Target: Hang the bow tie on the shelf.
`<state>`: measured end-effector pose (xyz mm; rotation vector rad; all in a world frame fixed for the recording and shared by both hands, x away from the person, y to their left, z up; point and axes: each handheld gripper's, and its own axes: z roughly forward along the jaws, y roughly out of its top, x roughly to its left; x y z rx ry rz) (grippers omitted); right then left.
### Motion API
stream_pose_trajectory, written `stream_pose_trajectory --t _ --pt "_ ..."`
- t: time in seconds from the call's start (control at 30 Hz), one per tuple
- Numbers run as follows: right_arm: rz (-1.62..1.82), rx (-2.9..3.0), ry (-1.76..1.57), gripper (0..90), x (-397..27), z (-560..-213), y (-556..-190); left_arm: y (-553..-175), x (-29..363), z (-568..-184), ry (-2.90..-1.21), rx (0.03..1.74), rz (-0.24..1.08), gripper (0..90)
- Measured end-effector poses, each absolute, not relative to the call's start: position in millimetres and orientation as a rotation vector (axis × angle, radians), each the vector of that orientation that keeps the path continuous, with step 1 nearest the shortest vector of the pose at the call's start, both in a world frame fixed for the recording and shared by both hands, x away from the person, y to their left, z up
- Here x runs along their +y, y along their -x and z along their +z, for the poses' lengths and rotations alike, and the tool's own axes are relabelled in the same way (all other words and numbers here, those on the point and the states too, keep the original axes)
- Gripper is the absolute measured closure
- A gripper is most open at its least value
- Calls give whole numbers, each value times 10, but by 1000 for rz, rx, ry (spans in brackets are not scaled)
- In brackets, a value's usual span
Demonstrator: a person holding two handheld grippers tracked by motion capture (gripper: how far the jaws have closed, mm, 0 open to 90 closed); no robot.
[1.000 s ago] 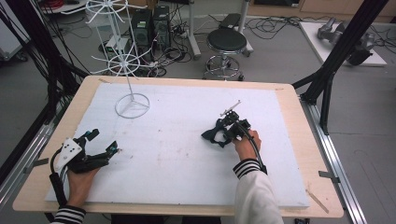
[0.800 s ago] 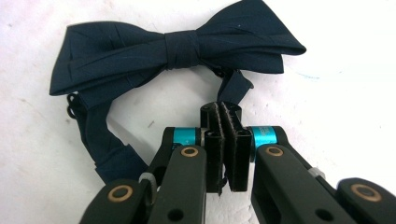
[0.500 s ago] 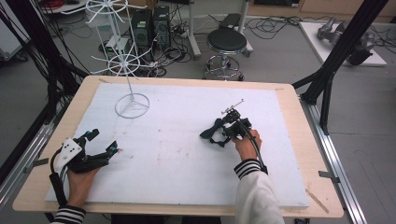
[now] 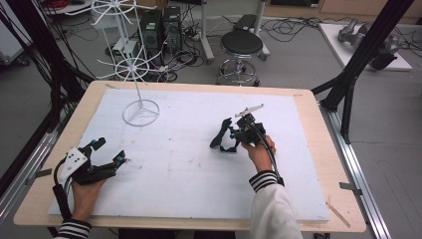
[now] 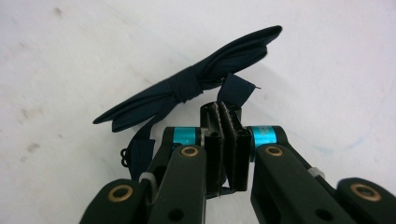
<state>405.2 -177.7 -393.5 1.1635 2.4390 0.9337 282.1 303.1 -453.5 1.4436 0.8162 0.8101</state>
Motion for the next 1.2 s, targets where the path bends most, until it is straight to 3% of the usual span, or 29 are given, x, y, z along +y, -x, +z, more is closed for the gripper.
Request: stream_pose_trajectory --t 0.57,1.2 --pt "1310 2263 -1014 878 -1693 -3765 -3977 -2822 3032 -4535 -1443 816 810 141" --pt "1504 2130 -908 878 -1696 -3655 -3921 -2821 3031 -4536 -1445 815 810 141"
